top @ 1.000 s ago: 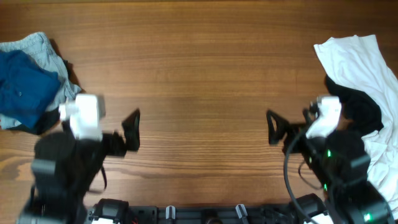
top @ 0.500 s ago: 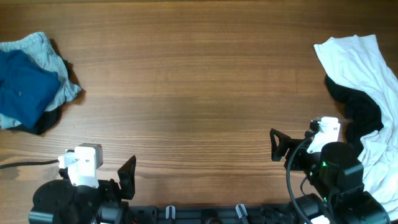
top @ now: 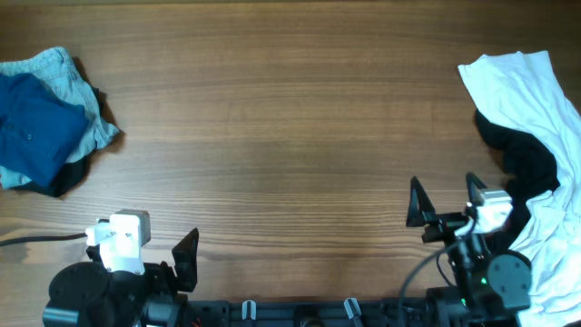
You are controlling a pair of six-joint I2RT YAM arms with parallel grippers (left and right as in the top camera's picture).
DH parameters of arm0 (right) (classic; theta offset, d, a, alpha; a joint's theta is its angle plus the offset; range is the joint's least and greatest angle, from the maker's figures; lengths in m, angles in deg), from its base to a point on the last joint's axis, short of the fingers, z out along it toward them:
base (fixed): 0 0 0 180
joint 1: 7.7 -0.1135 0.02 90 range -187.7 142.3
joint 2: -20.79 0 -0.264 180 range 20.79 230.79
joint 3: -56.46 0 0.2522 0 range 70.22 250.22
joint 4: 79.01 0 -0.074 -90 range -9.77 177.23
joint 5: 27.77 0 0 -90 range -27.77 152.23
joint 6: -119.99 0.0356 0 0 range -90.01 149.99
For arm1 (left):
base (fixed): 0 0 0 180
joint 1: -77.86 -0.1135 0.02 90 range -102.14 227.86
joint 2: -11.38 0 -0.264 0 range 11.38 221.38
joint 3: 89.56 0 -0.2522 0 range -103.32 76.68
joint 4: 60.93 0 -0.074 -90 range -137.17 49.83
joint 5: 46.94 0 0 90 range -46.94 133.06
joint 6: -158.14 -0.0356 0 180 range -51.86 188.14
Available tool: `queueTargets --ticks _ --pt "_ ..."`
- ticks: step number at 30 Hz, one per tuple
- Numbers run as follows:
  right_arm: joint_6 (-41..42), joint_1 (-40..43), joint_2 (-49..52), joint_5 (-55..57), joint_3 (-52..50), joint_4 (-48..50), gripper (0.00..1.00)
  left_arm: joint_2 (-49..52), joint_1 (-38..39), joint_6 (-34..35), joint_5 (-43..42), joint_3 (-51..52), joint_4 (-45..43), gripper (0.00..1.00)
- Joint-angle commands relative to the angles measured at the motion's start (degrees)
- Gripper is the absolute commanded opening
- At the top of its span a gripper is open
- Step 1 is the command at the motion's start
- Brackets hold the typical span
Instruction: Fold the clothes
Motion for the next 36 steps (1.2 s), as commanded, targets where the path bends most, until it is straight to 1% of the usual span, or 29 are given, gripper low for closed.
queueTargets --ticks 1,4,5,8,9,36 --pt "-2.5 0.3 -0.9 -1.9 -8.5 11.7 1.00 -0.4 -0.1 0.1 0.3 0.3 -0.3 1.00" --pt "-3.6 0.3 -0.9 -1.9 -16.7 27.5 1.00 -0.4 -0.1 0.2 0.3 0.3 -0.3 1.00" --pt "-5.0 0.3 -0.9 -2.0 -17.2 28.1 1.00 -0.4 -0.1 0.1 0.3 0.3 -0.3 1.00" --pt "-5.6 0.3 -0.9 -1.9 -17.3 24.7 1.00 -0.4 -0.1 0.2 0.3 0.3 -0.3 1.00" --pt "-5.7 0.3 -0.9 -2.1 -17.3 21.7 1.00 -0.4 -0.1 0.1 0.3 0.3 -0.3 1.00" --pt "-5.9 0.3 -0.5 -1.7 -17.3 21.6 1.00 -1.2 -0.6 0.1 0.3 0.3 -0.3 1.00"
